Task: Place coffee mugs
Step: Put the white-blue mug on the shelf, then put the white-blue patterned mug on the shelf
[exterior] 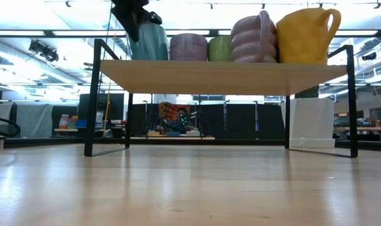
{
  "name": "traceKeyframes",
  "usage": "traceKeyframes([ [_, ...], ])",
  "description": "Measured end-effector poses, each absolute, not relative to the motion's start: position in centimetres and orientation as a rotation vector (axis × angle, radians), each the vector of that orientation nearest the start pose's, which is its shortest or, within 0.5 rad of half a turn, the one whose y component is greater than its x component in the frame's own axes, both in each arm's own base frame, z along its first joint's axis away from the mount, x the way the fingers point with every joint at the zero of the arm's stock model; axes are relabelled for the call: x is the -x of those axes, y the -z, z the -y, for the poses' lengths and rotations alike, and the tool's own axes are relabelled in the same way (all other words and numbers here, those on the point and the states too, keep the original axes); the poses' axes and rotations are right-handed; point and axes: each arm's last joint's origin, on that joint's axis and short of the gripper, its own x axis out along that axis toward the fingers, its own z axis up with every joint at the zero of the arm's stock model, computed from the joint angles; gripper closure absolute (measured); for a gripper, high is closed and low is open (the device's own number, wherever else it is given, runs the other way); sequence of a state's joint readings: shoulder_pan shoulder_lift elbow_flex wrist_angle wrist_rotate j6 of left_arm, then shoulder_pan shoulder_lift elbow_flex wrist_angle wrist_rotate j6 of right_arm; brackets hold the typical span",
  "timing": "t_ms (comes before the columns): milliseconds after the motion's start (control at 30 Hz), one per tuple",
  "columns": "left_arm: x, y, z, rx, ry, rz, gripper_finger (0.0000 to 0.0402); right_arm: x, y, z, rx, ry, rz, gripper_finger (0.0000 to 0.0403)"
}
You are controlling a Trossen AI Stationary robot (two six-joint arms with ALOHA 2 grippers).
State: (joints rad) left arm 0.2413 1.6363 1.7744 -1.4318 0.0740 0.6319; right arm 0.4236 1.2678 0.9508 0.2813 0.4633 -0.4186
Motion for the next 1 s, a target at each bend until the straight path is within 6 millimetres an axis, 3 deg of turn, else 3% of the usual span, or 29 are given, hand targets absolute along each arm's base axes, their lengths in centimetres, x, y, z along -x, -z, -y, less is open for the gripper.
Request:
traceKeyframes([
  [600, -29.2, -37.0, -6.7, -0.329, 0.189, -1.241, 0.0236, -26.6, -33.3, -10.6, 0.434, 0.04, -0.042, 0.021],
  [867, -28.0, -39.0, -5.6, -0.342, 0.156, -1.137, 0.0214, -26.6, -33.3, -10.5, 0.434, 0.047, -0.043, 0.021],
  [1000, -27.2, -41.4, -4.9, -0.348, 0.103, -1.057, 0.0214, -26.6, -33.3, -10.5, 0.434, 0.047, -0.044, 0.021],
])
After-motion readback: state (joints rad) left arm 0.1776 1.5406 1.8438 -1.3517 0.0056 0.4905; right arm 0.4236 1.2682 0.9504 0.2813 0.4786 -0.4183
